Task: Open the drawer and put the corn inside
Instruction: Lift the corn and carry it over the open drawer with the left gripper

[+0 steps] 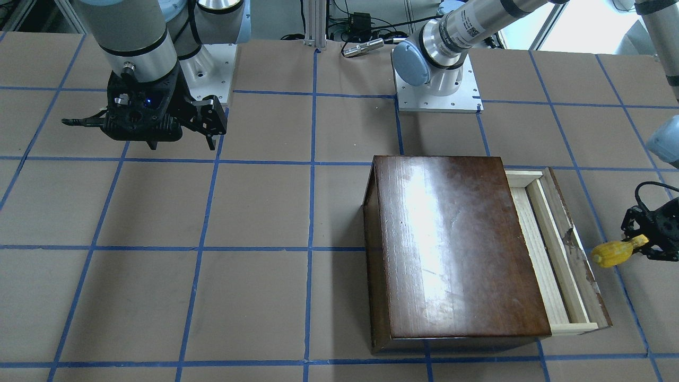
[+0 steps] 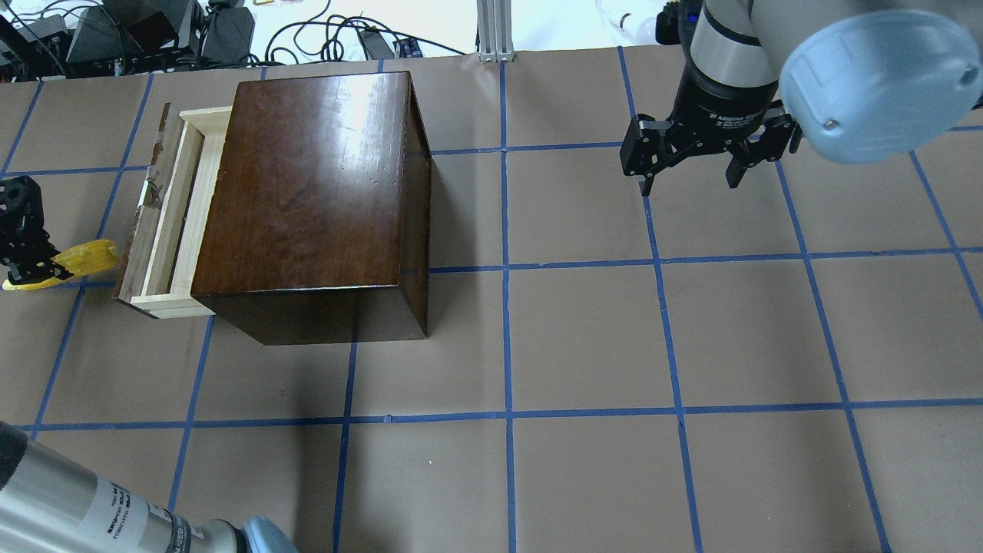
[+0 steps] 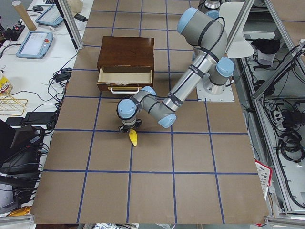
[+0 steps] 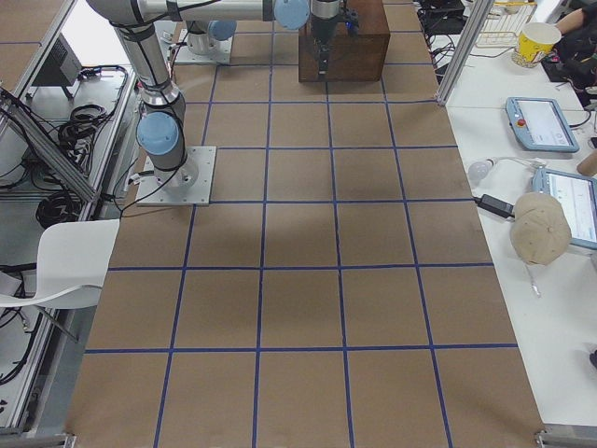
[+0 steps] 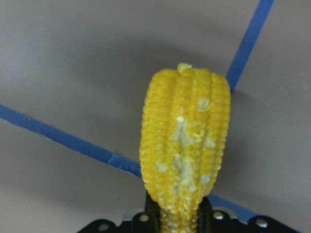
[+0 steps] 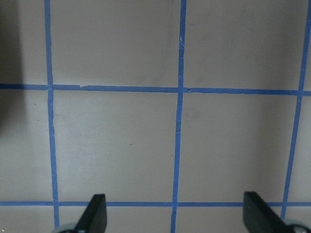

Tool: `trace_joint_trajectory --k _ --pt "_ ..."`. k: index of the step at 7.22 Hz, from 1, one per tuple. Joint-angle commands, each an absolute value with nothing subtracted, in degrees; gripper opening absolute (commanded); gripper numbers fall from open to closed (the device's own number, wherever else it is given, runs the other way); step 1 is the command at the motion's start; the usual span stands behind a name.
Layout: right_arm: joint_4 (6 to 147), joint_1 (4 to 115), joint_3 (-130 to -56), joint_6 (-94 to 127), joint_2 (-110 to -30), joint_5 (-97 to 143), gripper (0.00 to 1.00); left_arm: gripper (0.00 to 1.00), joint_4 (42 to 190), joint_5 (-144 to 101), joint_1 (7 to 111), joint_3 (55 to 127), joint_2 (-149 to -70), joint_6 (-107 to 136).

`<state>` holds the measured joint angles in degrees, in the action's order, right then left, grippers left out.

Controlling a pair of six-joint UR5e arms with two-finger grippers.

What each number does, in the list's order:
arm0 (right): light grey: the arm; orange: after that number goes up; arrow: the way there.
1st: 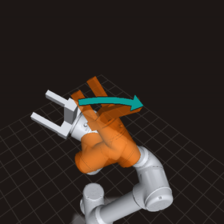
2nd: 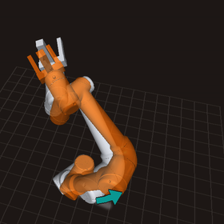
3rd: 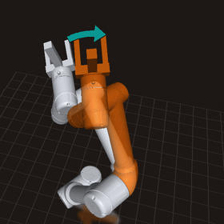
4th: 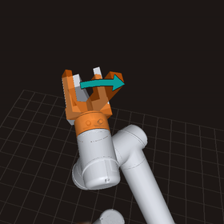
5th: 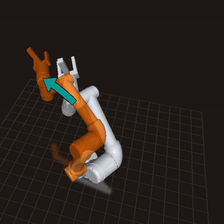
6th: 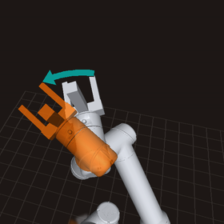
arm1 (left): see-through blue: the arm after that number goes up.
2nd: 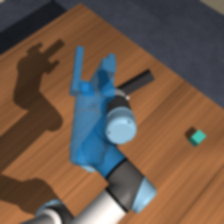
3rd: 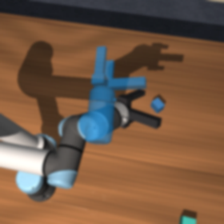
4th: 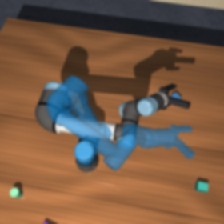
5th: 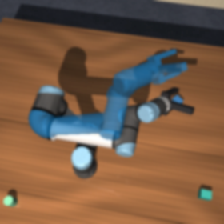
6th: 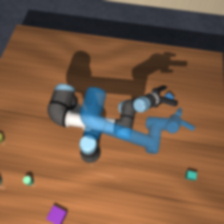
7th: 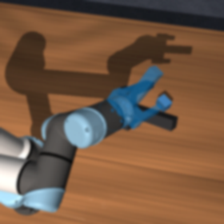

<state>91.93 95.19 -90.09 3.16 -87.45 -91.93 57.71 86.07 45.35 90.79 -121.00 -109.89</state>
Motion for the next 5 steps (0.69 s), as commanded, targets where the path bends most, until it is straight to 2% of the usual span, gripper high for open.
trace_joint_trajectory --k 1,5 --pt "91.93 95.19 -90.09 3.16 -87.45 -91.93 1.0 0.04 58.01 86.05 47.18 90.44 -116.04 -107.41" --pt "91.93 95.19 -90.09 3.16 -87.45 -91.93 1.0 0.05 58.97 88.23 55.43 90.35 -107.16 -78.51"
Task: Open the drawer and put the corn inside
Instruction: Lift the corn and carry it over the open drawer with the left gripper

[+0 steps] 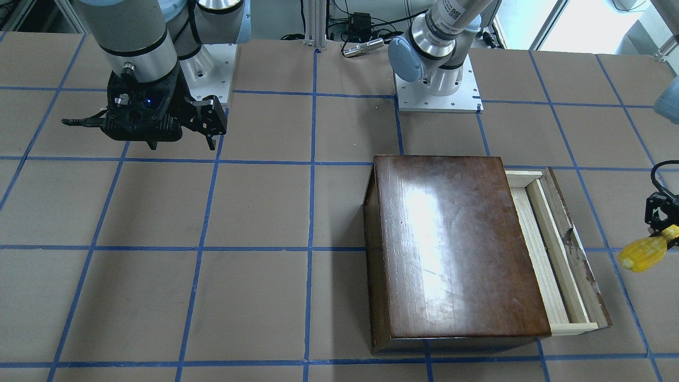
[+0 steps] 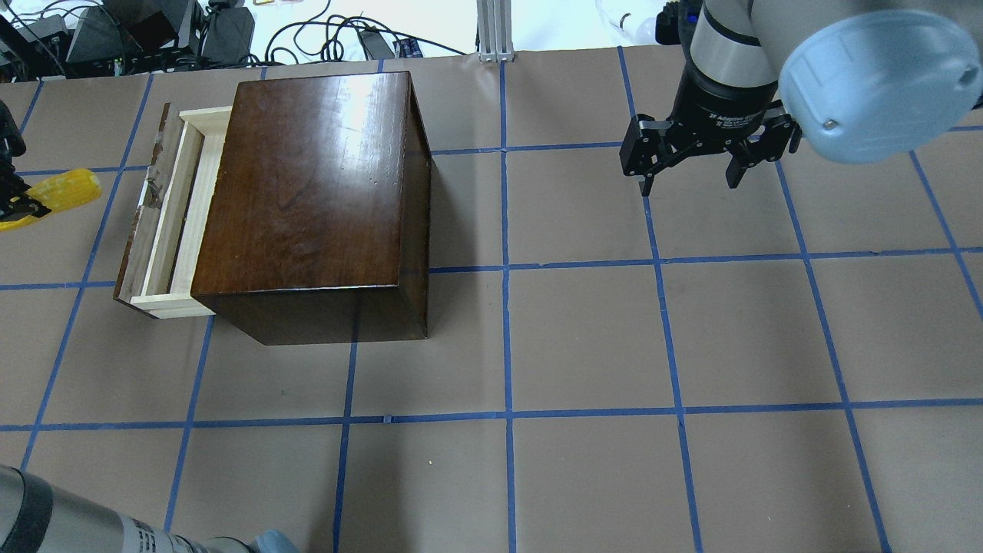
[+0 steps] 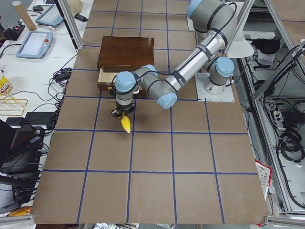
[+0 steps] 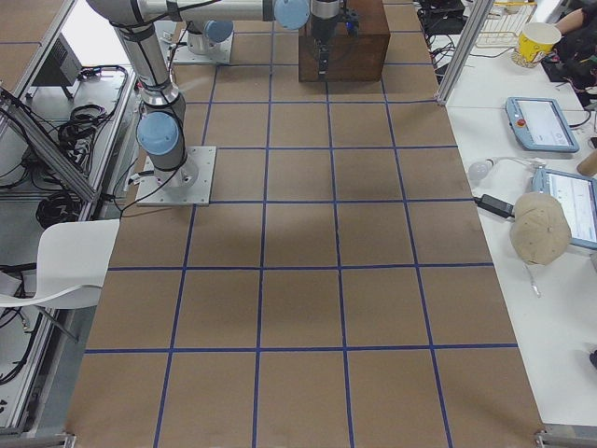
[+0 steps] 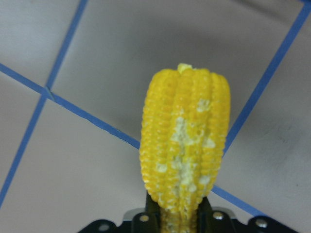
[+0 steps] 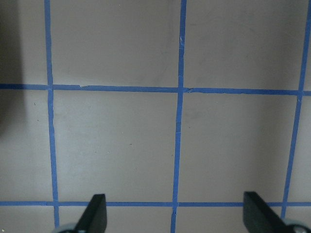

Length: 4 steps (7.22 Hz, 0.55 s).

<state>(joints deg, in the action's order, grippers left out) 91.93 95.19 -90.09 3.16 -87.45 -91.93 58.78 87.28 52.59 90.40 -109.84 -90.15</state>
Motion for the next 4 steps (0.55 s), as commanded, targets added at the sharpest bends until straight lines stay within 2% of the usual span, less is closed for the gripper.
trace_joint_trajectory --k 1,4 --pt "91.93 95.19 -90.09 3.16 -87.45 -91.93 1.0 0.06 60.54 88.68 58.24 90.26 -105.75 -71.18" --pt "91.93 95.19 -90.09 3.16 -87.45 -91.93 1.0 0.06 73.95 92.99 67.39 84.14 -103.54 -47.72"
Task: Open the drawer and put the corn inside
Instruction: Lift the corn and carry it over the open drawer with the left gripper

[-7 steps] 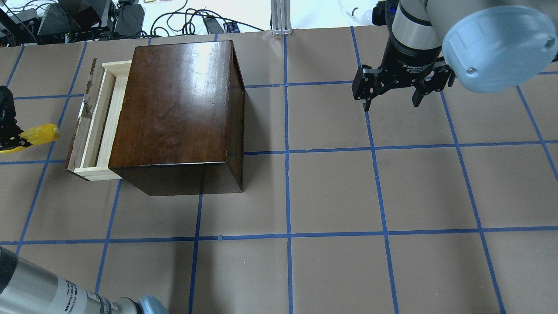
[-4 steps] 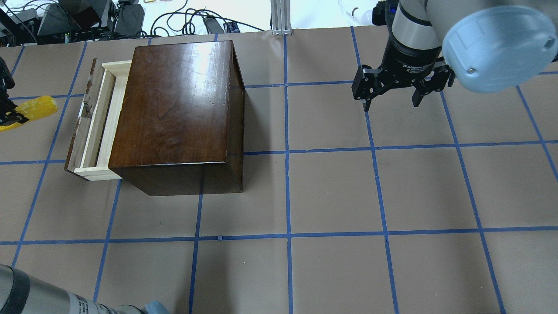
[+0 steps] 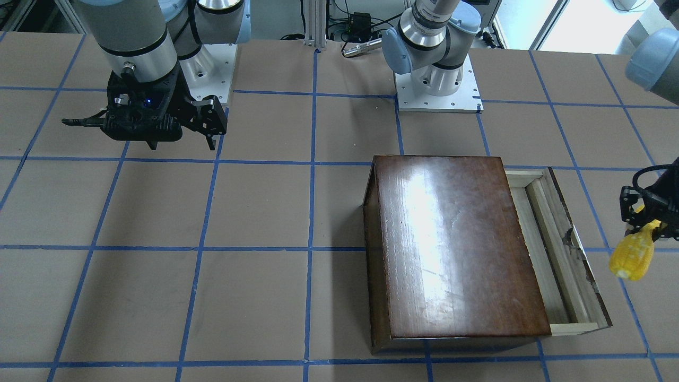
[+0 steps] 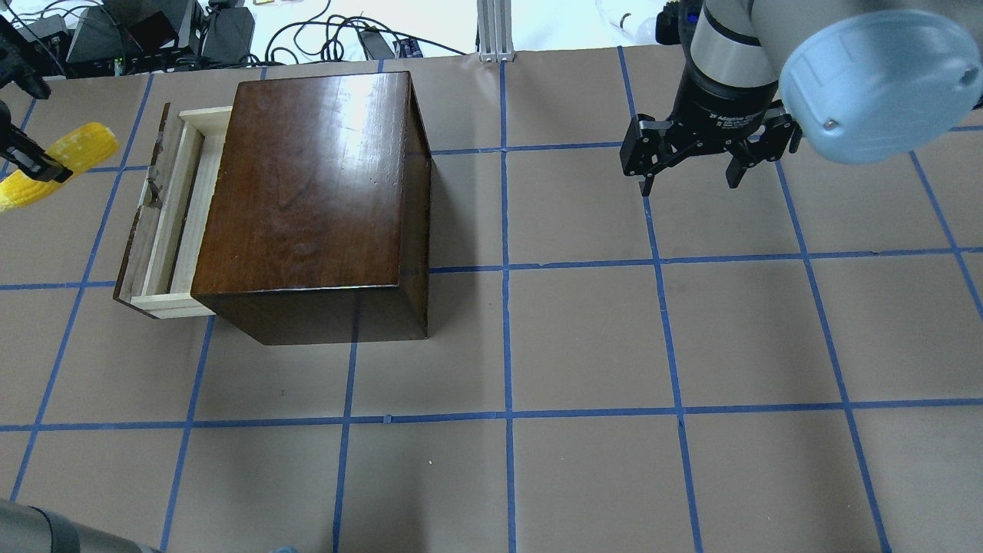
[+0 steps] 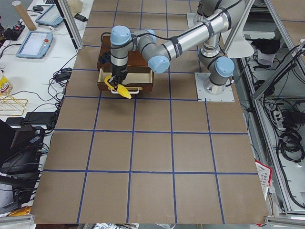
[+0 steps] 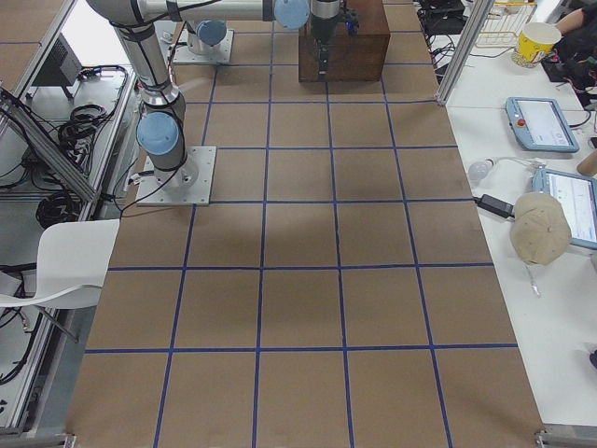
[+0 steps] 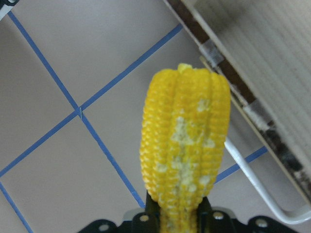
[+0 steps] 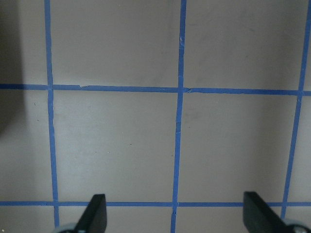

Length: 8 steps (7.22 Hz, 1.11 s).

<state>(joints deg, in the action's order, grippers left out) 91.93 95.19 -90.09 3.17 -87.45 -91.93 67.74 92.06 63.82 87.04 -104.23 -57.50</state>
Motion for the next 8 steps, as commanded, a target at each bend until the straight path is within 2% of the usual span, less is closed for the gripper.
trace_joint_trajectory --k 1,4,8 --pt "91.93 95.19 -90.09 3.16 -87.45 -91.93 1.0 0.06 76.53 92.38 69.07 83.07 -103.8 -39.28" --pt "91.93 95.19 -90.09 3.16 -87.45 -91.93 1.0 0.06 79.98 88.51 68.91 83.85 -104.58 -25.7" --pt "91.93 95.19 -90.09 3.16 -87.45 -91.93 1.0 0.06 76.66 88.15 68.82 87.62 -105.91 -19.52"
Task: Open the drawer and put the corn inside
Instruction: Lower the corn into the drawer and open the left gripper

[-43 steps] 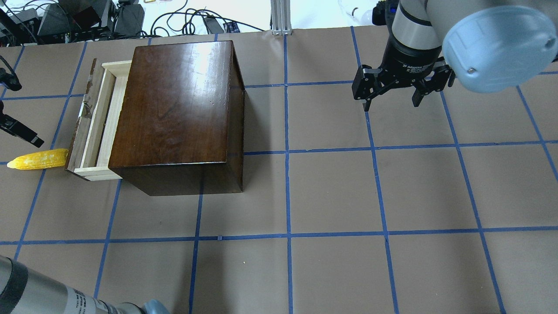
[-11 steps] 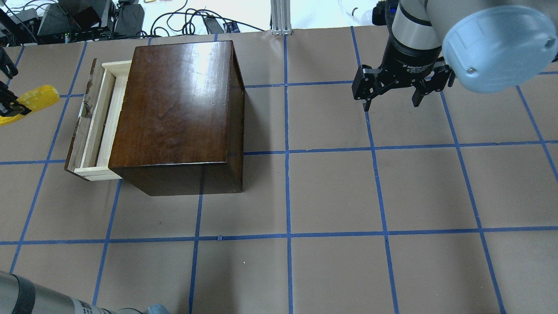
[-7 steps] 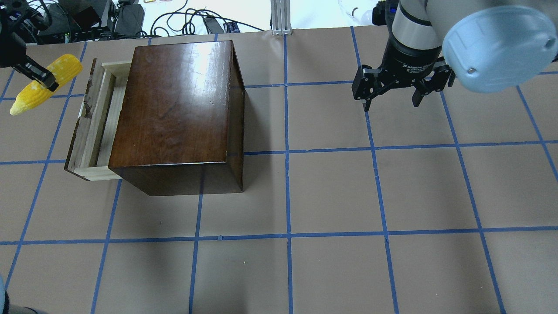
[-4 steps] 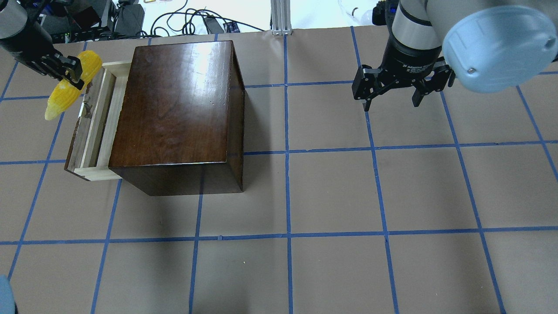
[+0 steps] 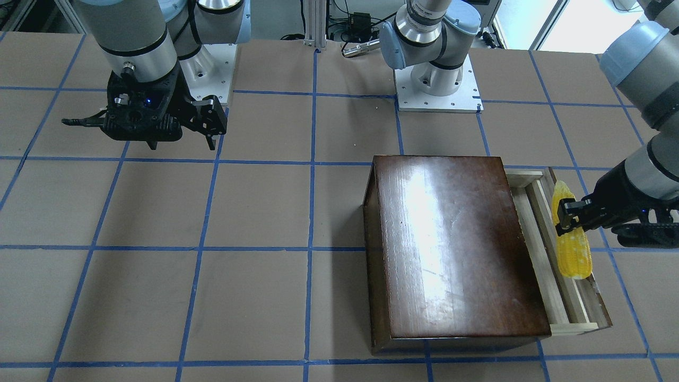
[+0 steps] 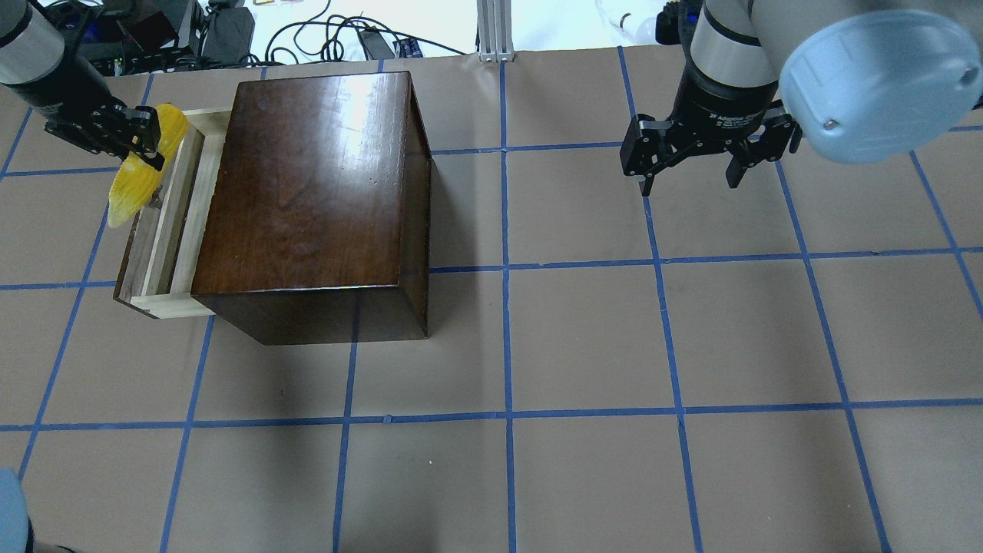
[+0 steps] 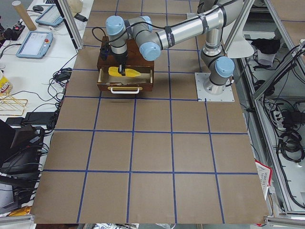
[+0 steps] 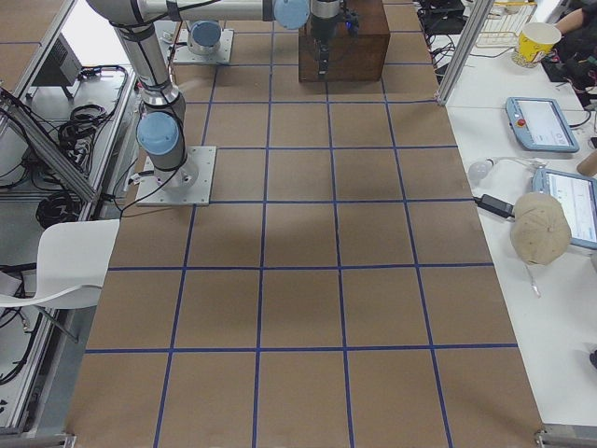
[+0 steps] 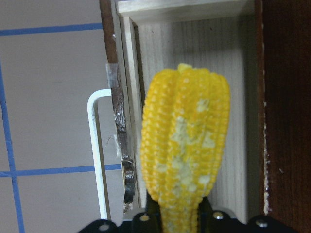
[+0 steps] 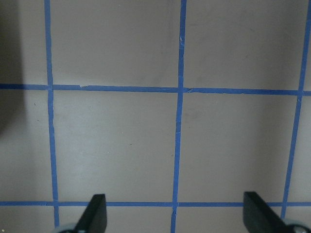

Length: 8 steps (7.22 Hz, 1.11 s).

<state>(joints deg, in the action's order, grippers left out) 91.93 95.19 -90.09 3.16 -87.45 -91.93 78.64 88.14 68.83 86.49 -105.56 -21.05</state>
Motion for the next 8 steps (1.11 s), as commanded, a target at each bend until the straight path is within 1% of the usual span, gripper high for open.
trace_joint_trajectory --k 1,2,3,6,8 --pt "91.93 95.19 -90.09 3.16 -87.45 -91.93 1.0 0.42 76.47 88.15 68.82 88.15 -106.0 -19.51" --pt "91.93 95.19 -90.09 3.16 -87.45 -91.93 1.0 0.84 76.03 88.07 68.82 88.33 -106.43 -19.34" --pt "91.93 95.19 -90.09 3.16 -87.45 -91.93 1.0 1.0 76.03 87.98 68.82 88.16 -106.44 -19.42" --pt "91.93 95.19 -90.09 3.16 -87.45 -91.93 1.0 1.0 76.03 87.89 68.91 87.54 -105.74 -19.42" --pt "91.93 95.19 -90.09 3.16 -87.45 -91.93 1.0 1.0 76.81 88.33 70.05 85.8 -102.5 -19.42"
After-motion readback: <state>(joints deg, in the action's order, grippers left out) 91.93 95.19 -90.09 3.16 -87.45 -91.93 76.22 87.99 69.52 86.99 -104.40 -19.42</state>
